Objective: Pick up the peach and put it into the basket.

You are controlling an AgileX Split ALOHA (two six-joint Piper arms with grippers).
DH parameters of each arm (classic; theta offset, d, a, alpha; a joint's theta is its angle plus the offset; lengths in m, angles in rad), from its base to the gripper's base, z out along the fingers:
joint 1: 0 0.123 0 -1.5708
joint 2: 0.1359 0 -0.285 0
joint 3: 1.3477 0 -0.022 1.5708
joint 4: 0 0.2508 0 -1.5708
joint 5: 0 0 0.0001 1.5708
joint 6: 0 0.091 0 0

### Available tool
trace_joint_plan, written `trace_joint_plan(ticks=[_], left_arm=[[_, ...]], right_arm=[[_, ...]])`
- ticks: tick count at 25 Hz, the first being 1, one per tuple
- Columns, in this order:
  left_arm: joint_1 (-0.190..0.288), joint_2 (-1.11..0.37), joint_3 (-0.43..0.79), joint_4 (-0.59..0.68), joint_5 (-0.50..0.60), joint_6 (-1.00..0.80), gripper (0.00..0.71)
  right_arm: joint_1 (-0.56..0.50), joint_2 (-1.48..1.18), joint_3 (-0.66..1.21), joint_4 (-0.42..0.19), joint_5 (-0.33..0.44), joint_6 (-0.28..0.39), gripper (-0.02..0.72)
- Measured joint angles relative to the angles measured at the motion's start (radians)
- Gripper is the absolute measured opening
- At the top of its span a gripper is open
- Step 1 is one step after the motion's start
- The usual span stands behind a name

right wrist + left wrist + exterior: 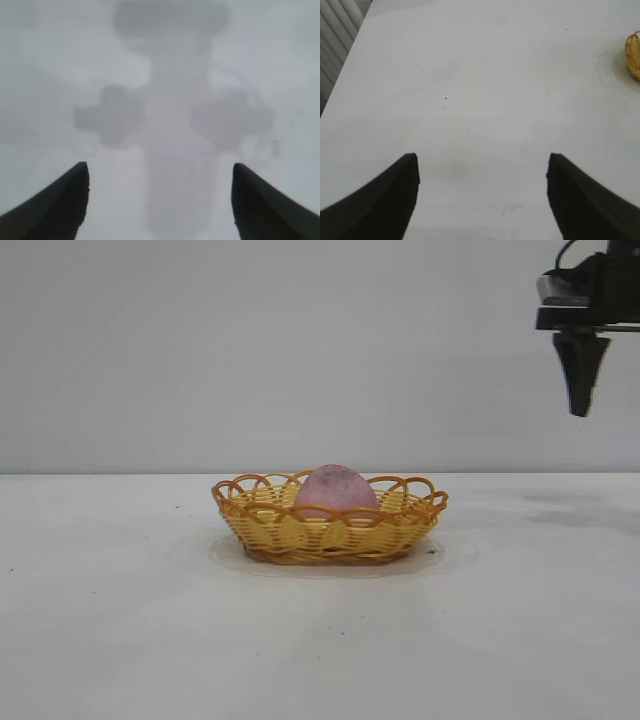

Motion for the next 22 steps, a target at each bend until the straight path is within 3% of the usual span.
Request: trace_joint_plan(ticks=[10,22], left_arm=[[0.000,0.000,0.000,0.000,0.000,0.000,0.508],[0.000,0.000,0.000,0.000,0.000,0.000,0.508]], right_arm=[[0.000,-0.146,0.026,-0.028,0.005,0.000,0.508],[0.000,-0.602,0.352,-0.069,0.015,0.000,0.508]])
